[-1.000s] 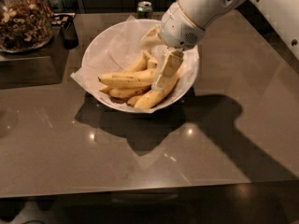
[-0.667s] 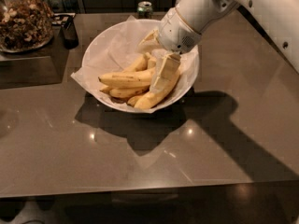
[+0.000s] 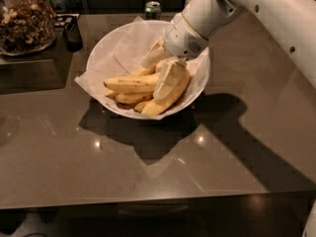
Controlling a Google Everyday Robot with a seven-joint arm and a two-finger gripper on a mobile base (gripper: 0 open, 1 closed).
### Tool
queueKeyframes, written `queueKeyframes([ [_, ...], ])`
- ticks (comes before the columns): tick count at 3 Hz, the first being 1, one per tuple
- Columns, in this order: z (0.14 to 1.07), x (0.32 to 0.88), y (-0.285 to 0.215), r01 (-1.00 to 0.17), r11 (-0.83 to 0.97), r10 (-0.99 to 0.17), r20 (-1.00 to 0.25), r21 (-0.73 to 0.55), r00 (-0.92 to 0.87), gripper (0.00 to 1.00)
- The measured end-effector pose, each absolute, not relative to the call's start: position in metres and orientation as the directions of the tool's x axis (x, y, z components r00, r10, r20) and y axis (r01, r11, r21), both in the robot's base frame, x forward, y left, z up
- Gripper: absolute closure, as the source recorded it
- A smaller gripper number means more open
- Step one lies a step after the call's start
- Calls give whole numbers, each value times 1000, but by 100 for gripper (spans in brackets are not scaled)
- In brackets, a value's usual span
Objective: Pick banana from white bowl
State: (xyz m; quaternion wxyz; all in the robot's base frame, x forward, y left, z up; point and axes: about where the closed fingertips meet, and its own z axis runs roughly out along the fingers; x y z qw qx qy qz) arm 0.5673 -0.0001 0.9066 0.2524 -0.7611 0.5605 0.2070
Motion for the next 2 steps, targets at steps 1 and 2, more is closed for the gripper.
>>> queueKeyframes([
  [1, 905, 567, 0, -960, -236, -747, -604, -153, 279, 66],
  [2, 907, 565, -1, -960, -235, -747, -604, -152, 278, 90],
])
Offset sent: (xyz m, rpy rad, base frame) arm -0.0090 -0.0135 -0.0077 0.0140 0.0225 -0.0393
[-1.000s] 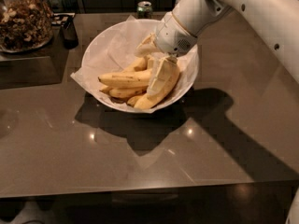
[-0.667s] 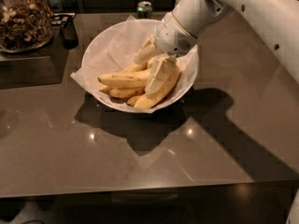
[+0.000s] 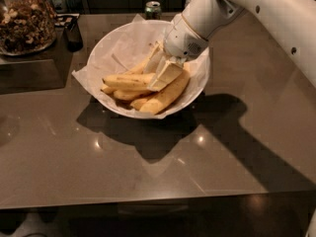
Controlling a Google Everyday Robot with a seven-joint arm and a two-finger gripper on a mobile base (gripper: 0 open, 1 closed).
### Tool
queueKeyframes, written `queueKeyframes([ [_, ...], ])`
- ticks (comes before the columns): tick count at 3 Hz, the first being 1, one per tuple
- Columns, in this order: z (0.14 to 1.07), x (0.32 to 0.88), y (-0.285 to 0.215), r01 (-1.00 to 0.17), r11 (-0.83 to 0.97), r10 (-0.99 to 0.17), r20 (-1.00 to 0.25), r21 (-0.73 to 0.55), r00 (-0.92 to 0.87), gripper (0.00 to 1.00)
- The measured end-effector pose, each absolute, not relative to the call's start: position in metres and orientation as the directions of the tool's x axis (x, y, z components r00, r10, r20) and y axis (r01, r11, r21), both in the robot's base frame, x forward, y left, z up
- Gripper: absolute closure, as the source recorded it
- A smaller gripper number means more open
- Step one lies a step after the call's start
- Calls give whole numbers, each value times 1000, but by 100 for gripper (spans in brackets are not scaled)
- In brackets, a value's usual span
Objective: Pick banana from white bowl
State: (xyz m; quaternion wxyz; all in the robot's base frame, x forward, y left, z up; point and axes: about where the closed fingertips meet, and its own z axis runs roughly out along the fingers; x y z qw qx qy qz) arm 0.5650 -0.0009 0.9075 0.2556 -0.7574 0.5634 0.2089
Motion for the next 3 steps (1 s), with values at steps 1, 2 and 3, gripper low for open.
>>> queueKeyframes([
  [1, 902, 563, -9, -967, -210, -750, -611, -145, 254, 100],
  [2, 909, 557, -20, -972, -168, -754, -613, -166, 236, 100],
  [3, 942, 543, -34, -961, -122, -731, -633, -246, 255, 100],
])
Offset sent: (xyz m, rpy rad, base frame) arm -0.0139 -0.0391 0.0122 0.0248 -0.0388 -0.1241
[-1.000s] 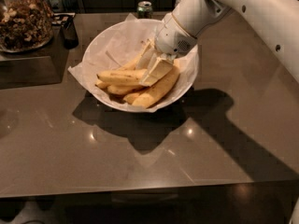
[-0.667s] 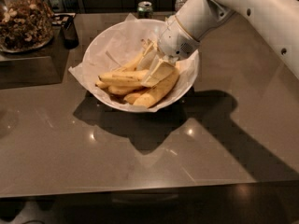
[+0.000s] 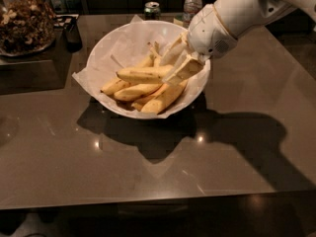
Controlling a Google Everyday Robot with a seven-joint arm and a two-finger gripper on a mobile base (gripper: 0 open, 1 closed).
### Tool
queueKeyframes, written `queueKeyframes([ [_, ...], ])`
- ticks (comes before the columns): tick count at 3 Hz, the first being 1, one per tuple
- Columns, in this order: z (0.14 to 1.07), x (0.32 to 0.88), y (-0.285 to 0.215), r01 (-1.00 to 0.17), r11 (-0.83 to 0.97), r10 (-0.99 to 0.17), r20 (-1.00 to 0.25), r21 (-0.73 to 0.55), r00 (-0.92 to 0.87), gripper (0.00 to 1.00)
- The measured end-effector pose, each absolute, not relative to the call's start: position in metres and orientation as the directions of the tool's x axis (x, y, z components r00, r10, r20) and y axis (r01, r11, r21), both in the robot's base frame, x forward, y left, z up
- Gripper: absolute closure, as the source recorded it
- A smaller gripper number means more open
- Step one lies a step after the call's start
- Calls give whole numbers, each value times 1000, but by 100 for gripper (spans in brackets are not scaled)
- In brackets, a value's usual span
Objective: Pick banana from white bowl
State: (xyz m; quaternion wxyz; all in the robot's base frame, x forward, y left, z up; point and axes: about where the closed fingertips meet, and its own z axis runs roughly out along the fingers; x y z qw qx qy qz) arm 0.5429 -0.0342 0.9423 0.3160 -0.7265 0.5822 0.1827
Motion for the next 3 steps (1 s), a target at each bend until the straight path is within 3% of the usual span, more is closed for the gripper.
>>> queueKeyframes([
  [1, 987, 514, -48, -936, -83, -689, -658, -343, 302, 100],
  [2, 1031, 447, -63, -903, -31, -643, -683, -428, 346, 100],
  [3, 1033, 445, -66, -903, -24, -642, -686, -429, 343, 100],
])
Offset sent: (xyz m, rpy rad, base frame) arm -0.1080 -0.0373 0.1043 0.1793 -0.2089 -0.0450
